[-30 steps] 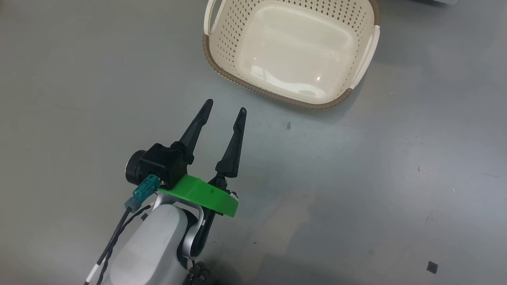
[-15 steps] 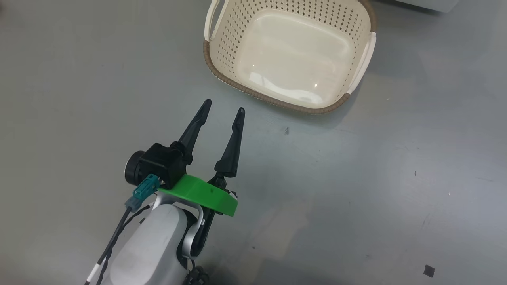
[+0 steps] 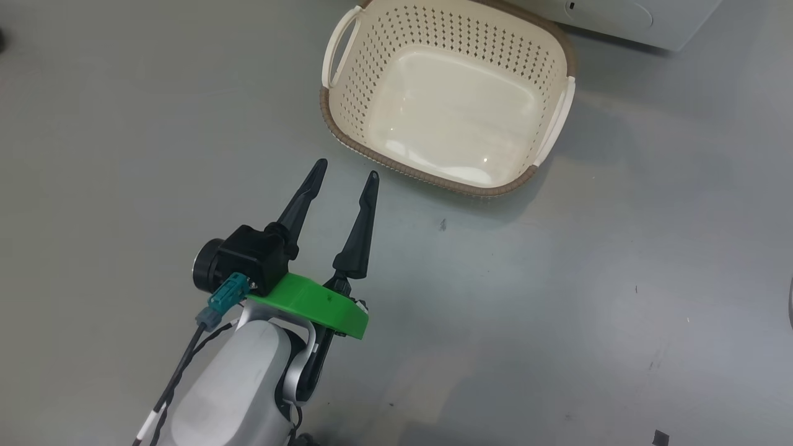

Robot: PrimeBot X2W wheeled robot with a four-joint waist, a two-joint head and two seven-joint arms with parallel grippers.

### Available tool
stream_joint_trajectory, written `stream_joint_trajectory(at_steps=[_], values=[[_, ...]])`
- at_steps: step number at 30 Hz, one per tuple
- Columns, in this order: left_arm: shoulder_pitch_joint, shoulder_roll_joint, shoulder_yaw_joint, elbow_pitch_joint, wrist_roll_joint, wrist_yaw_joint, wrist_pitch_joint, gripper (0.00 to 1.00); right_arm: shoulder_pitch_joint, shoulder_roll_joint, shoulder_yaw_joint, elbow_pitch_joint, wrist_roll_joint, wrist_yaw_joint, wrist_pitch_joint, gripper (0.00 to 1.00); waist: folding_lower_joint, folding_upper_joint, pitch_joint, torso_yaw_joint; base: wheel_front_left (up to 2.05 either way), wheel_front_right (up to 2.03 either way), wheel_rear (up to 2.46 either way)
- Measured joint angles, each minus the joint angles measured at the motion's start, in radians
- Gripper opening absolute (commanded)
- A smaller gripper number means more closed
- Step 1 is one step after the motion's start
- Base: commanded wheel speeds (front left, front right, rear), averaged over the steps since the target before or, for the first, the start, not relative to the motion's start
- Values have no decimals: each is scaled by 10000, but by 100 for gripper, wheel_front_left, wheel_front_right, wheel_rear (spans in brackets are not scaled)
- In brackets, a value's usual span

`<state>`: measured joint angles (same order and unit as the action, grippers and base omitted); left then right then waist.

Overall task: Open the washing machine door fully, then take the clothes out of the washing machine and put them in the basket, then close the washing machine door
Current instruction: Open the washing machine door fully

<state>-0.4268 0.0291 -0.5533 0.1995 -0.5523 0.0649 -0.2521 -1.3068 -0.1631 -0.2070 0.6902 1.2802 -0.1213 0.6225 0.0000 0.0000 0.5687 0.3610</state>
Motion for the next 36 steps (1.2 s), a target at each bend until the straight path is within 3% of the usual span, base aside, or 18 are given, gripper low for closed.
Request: stream_joint_trajectory(at_steps=[21, 36], values=[[411, 2, 40, 320, 199, 2, 0, 100, 1480, 387, 36, 591, 222, 485, 353, 0, 0, 0, -1241, -183, 0, 0, 0], [626, 6, 40, 284, 274, 2, 0, 100, 1684, 454, 190, 523, 180, 479, 481, 0, 0, 0, -1538, -279, 0, 0, 0]])
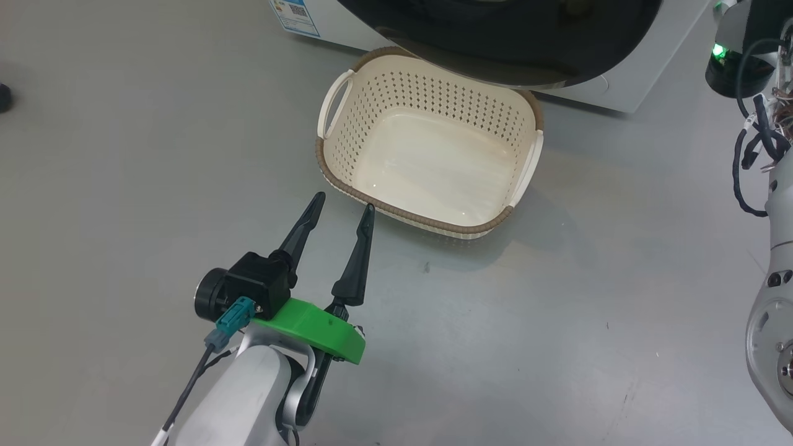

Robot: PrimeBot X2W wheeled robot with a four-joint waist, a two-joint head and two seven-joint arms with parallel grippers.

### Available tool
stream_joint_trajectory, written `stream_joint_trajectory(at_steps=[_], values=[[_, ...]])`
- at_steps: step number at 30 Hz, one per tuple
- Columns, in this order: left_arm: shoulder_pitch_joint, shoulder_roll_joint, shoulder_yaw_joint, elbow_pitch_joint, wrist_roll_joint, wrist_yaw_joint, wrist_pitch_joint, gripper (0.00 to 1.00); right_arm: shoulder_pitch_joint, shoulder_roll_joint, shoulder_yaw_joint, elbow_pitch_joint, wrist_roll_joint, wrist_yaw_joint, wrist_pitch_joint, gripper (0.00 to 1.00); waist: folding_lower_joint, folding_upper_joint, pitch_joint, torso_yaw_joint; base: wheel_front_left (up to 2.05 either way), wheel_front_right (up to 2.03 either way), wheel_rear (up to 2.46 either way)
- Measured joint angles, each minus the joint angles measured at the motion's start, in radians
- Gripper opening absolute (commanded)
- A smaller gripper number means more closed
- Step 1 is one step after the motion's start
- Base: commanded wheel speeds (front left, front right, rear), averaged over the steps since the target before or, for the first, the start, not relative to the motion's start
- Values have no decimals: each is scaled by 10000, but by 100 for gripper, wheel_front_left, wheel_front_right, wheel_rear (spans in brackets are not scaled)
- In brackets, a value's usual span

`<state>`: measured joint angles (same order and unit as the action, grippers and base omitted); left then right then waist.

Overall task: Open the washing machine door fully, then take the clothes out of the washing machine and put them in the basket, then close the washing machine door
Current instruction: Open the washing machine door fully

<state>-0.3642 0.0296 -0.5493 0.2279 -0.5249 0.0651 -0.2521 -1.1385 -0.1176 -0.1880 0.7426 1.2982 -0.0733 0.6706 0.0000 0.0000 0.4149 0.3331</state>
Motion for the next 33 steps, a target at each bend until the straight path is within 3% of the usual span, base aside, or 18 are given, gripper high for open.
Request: stream_joint_trajectory(at_steps=[1, 10, 12, 20, 33], values=[[1, 0, 2, 0, 0, 0, 0, 100, 1, -46, 86, -48, -109, 21, -96, 0, 0, 0, 1, 4, 0, 0, 0], [11, 4, 117, 75, 19, 0, 0, 100, 556, -761, 1147, -594, -1881, 1551, -1216, 0, 0, 0, -260, 25, 0, 0, 0], [22, 4, 176, 115, 38, 0, 0, 100, 673, -838, 1335, -660, -2169, 1751, -1473, 0, 0, 0, -363, 8, 0, 0, 0], [323, 10, 301, 270, 151, 0, 0, 100, 1322, -1833, 3030, -1306, -4474, 2040, -2460, 0, 0, 0, -819, -140, 0, 0, 0], [872, 35, 686, 414, 244, 0, 0, 100, 3603, -2286, 4667, -2405, -5983, 2031, -4667, 0, 0, 0, -1883, -623, 0, 0, 0]])
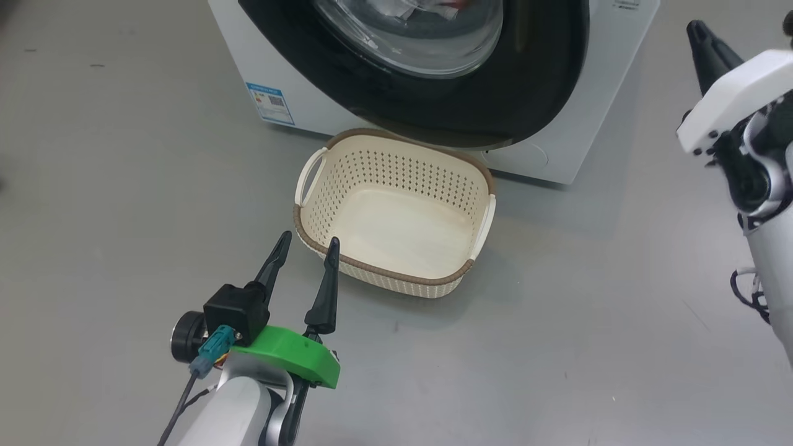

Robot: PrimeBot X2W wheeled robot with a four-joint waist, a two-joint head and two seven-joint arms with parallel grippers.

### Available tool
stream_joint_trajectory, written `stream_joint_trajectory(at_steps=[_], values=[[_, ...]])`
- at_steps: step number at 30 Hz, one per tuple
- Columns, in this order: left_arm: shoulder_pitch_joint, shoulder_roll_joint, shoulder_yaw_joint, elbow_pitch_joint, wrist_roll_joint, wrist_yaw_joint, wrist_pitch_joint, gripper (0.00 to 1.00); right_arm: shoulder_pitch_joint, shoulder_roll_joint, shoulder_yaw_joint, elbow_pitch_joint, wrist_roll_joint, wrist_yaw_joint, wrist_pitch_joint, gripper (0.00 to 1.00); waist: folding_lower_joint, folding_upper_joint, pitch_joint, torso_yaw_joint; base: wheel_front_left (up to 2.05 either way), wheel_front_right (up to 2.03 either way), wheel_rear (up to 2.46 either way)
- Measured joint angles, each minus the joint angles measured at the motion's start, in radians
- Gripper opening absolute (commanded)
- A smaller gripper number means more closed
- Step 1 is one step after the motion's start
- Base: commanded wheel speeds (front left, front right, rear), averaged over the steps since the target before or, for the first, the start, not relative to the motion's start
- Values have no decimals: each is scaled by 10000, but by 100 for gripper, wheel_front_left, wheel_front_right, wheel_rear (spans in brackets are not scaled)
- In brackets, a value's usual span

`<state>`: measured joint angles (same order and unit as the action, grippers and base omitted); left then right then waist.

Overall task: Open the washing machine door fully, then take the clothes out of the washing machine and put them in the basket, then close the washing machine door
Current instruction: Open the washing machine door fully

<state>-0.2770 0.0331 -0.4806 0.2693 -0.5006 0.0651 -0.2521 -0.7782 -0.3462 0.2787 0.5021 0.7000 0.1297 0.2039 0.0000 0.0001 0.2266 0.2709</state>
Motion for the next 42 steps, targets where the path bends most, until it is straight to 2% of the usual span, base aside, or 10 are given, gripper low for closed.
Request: stream_joint_trajectory(at_steps=[13, 20, 25, 27, 28, 29, 42], values=[[417, 8, 612, -33, 290, 17, 0, 100, 2412, -79, 217, -911, -965, -17, -2510, 0, 0, 0, -681, -750, 0, 0, 0], [580, 10, 903, -82, 391, 17, 0, 100, 3740, 157, -109, -1162, -1053, -606, -3521, 0, 0, 0, -876, -1058, 0, 0, 0], [742, 13, 1118, -125, 464, 17, 0, 100, 4445, 495, -205, -1400, -1026, -807, -4184, 0, 0, 0, -989, -1240, 0, 0, 0], [761, 15, 1114, -144, 464, 17, 0, 100, 4723, 525, -291, -1486, -1026, -903, -4312, 55, 0, 0, -1029, -1305, 0, 0, 0], [768, 15, 1110, -153, 464, 17, 0, 100, 4864, 531, -336, -1532, -1026, -951, -4320, 90, 0, 0, -1046, -1326, 0, 0, 0], [772, 13, 1126, -157, 466, 17, 0, 100, 4991, 545, -337, -1565, -1028, -972, -4381, 100, 0, 0, -1064, -1344, 0, 0, 0], [832, 17, 1141, -182, 550, -12, 0, 100, 5657, 719, -291, -2266, -1308, -1149, -4474, 100, 0, 0, -1156, -1447, 0, 0, 0]])
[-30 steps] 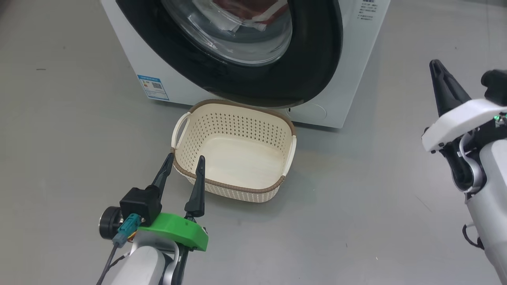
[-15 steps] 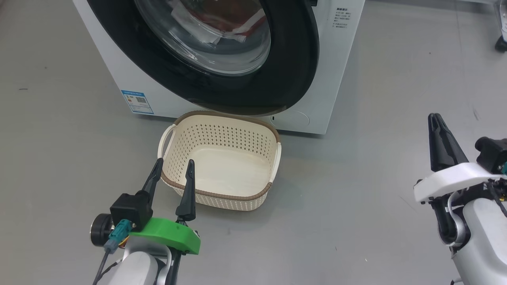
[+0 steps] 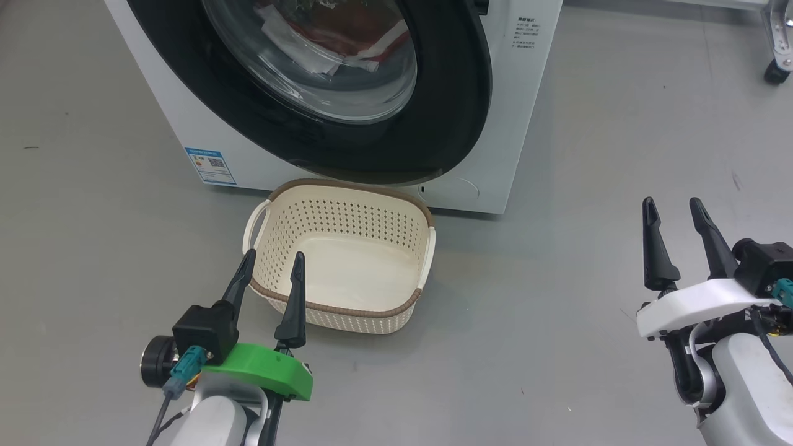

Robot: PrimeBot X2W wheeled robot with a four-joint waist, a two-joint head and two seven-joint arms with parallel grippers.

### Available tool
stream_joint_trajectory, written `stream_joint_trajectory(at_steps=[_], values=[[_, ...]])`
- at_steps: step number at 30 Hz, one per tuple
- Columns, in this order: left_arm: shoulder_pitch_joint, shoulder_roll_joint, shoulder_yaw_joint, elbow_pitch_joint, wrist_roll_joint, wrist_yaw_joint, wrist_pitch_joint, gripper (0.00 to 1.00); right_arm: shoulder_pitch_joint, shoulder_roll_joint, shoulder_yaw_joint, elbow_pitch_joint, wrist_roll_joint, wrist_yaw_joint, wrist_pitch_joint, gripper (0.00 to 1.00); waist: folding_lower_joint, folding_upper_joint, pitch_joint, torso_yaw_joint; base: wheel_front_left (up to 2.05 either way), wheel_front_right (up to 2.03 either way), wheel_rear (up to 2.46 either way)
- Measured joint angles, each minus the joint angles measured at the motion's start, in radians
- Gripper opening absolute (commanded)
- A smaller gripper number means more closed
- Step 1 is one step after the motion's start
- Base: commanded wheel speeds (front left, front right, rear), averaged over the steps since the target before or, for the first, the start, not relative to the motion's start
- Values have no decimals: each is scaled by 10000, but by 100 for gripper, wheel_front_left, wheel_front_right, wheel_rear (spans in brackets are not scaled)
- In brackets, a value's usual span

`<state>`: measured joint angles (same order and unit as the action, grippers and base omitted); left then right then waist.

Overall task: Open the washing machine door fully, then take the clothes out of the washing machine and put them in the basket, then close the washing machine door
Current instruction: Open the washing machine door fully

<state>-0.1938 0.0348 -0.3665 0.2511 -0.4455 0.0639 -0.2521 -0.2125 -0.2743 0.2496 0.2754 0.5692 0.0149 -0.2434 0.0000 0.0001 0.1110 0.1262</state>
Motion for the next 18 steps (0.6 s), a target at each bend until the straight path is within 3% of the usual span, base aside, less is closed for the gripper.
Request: stream_joint_trajectory(at_steps=[18], values=[[201, 0, 31, 4, 58, -88, 0, 100, 531, 44, -81, -698, -192, -86, -13, 100, 0, 0, -146, 38, 0, 0, 0]])
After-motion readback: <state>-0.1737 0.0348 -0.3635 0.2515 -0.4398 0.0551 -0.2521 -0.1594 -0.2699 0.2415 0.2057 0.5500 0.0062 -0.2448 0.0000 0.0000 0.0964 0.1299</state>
